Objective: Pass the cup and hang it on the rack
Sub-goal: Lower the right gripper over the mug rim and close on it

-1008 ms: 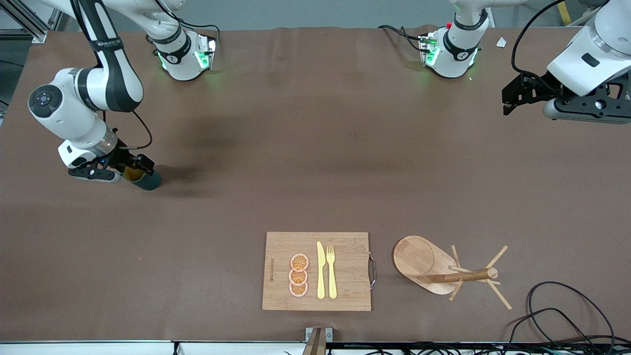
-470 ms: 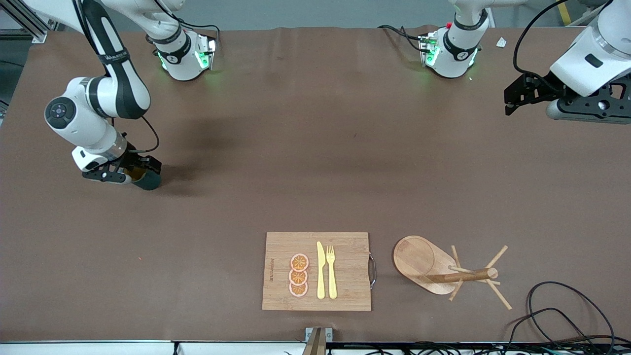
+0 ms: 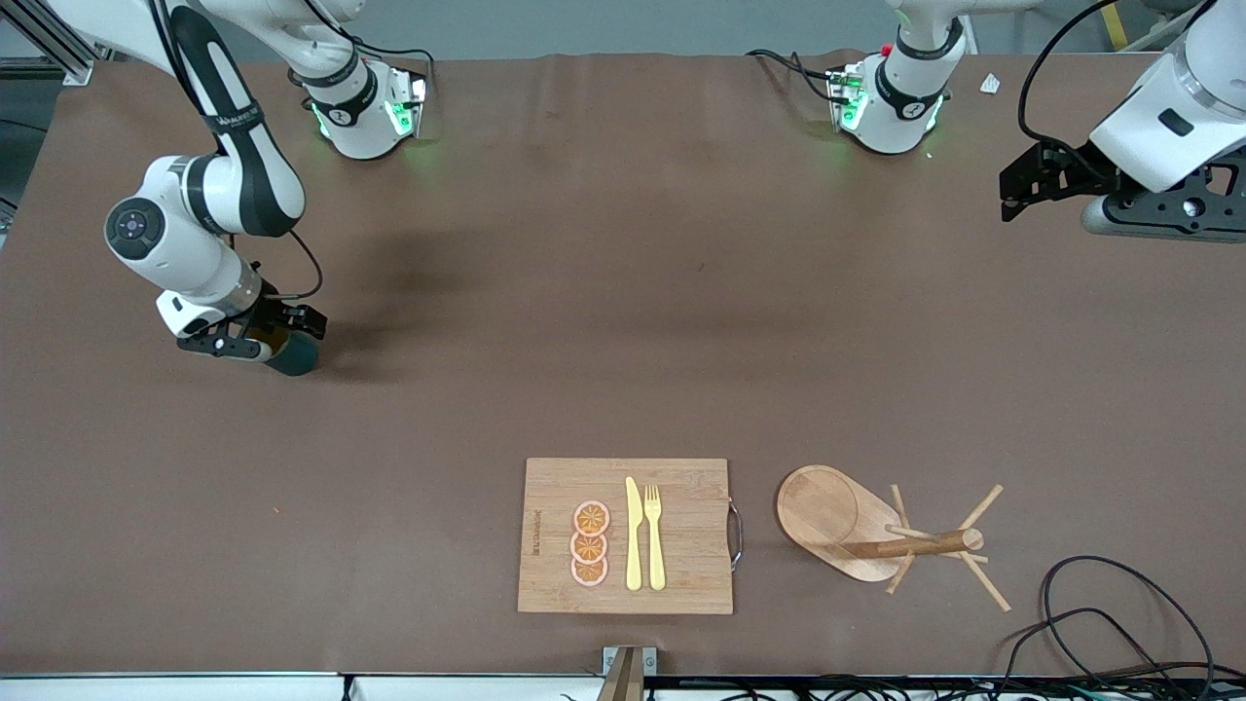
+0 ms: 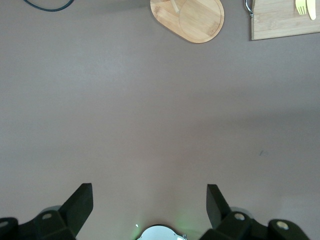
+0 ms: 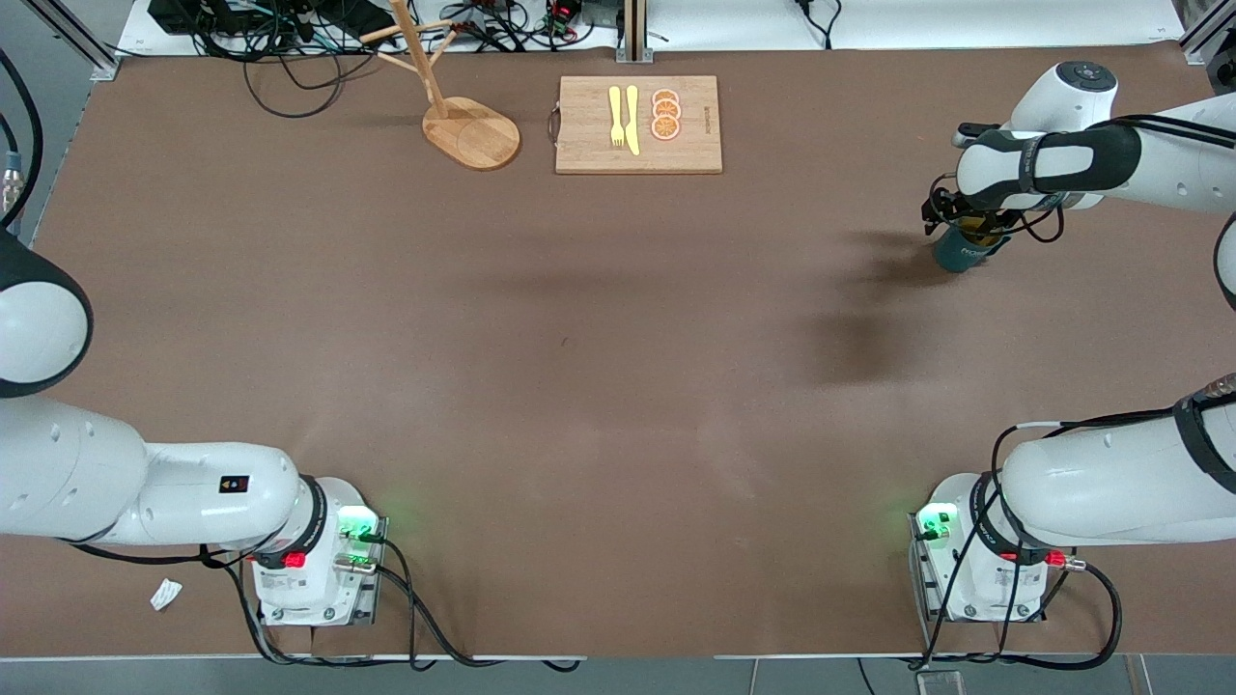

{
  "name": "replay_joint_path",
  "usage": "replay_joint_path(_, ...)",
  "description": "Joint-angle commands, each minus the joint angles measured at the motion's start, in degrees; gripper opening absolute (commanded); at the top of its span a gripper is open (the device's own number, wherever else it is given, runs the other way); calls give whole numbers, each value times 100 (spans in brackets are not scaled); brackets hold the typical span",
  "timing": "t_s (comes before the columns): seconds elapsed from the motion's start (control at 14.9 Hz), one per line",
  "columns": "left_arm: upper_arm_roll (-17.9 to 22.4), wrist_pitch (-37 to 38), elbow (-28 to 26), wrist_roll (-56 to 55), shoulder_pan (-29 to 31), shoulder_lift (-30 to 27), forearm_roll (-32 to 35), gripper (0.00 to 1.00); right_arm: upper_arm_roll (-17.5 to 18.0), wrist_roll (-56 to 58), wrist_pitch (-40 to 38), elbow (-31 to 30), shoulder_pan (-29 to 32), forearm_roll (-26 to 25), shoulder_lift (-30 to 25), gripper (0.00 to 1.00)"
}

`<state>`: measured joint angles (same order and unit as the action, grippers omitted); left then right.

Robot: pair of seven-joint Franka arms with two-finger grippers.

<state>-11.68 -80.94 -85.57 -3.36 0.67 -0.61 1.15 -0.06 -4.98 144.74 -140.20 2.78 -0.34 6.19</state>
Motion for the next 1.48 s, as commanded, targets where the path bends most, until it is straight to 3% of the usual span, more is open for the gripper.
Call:
replay_joint_path(0.0, -27, 105, 41, 107, 30, -62, 43, 100, 32, -12, 150, -113, 30, 60, 13, 82)
replay_joint_path(0.54, -36, 105, 50, 98, 30, -53, 43, 100, 32, 14, 388, -69, 82, 52, 198, 56)
replay_joint_path(1.08, -10, 113, 50, 89, 38, -53, 52, 100, 32, 14, 493, -60, 188, 43, 207, 19)
replay_joint_path(1.41, -9, 105, 58, 107, 47, -44, 61, 100, 32, 6, 485, -60, 179, 52, 224, 4)
